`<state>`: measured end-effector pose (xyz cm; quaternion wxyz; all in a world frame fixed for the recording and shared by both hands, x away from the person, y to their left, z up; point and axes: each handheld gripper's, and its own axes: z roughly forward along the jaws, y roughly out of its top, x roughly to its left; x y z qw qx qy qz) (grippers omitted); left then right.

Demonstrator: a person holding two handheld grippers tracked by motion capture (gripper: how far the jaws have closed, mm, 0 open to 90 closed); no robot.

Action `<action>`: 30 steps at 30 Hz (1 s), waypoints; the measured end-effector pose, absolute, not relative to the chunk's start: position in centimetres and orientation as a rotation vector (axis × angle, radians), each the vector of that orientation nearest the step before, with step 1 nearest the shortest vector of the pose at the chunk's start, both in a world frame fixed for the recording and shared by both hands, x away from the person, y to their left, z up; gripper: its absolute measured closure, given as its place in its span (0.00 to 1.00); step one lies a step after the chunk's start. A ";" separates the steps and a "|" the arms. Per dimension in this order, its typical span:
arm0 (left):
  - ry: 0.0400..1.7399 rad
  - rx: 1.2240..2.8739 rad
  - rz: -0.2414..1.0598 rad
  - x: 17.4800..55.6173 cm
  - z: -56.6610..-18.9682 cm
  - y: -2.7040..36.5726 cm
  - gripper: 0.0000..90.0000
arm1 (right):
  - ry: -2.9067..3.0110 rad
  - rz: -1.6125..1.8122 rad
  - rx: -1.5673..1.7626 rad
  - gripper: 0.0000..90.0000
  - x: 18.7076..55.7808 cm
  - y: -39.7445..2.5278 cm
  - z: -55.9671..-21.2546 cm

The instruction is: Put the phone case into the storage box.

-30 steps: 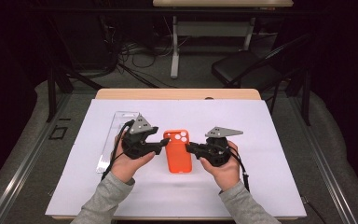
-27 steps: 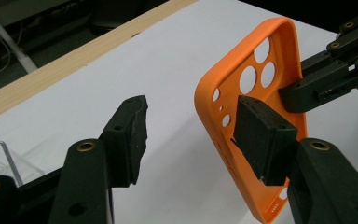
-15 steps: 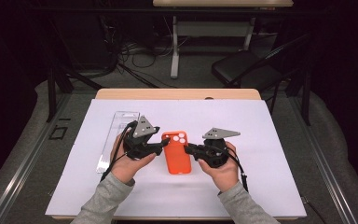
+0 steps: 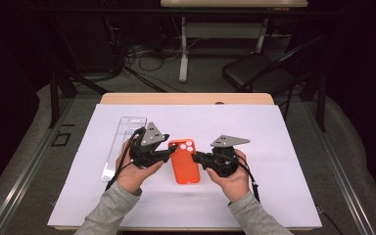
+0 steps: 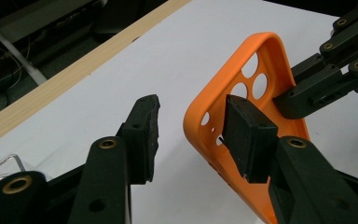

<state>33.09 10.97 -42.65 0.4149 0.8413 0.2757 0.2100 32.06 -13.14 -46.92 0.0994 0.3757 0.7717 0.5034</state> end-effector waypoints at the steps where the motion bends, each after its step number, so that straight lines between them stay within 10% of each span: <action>1: 0.691 2.116 0.532 33.1 -42.6 11.0 0.63 | 2.280 1.491 1.112 0.93 32.1 -13.1 -47.0; 30: 0.683 2.174 0.514 33.1 -42.8 10.8 0.82 | 2.293 1.477 1.104 0.93 32.0 -12.9 -47.0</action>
